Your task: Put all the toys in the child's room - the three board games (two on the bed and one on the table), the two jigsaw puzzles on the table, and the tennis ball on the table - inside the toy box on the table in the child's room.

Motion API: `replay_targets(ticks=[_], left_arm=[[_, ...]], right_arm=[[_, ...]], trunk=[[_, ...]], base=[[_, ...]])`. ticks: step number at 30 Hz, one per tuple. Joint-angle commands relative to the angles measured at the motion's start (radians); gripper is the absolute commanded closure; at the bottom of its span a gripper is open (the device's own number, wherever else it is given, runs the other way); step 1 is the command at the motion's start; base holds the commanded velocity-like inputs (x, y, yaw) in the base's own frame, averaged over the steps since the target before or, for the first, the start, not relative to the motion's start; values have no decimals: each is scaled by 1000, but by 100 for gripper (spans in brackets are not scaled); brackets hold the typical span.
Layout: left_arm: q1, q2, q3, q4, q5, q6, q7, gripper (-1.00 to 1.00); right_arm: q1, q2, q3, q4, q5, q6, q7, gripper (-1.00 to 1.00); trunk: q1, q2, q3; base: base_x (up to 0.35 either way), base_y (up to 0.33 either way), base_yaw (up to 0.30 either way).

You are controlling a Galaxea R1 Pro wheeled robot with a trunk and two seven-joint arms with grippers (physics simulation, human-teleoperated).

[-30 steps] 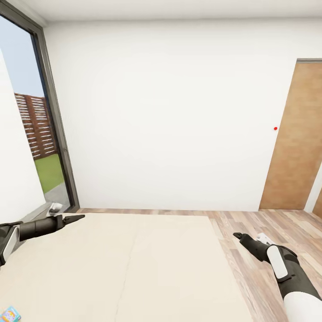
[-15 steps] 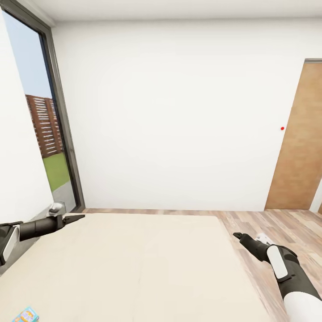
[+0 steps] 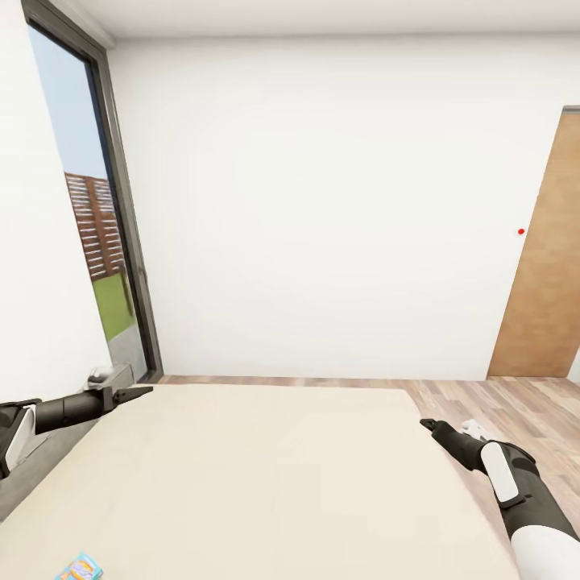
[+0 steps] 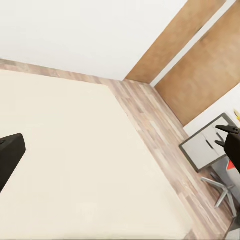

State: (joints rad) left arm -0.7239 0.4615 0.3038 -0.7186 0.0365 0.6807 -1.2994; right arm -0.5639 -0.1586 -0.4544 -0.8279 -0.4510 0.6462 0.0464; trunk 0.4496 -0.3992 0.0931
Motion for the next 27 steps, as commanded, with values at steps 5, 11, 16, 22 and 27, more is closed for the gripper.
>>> replay_targets(ticks=[5,11,16,22,27], left_arm=[[0,0,0,1,3,11,-2,-100],[0,0,0,1,3,11,-1,-100],[0,0,0,1,3,11,-1,-100],[0,0,0,1,3,11,-2,-100],[0,0,0,1,4,10,-1,-100]], right_arm=[[-1,1,-3,-1,3,6,5,-100],[-1,1,-3,0,3,6,4,-100],[-1,1,-4,0,3,6,4,-100],[-1,1,-3,1,3,6,4,-100],[-1,1,-4,1,3,6,4,-100]], trunk=[[0,-1,-1],[0,-1,-1],[0,-1,-1],[0,-1,-1],[0,-1,-1]], base=[[0,280,0],[0,280,0],[0,280,0],[0,280,0],[0,280,0]])
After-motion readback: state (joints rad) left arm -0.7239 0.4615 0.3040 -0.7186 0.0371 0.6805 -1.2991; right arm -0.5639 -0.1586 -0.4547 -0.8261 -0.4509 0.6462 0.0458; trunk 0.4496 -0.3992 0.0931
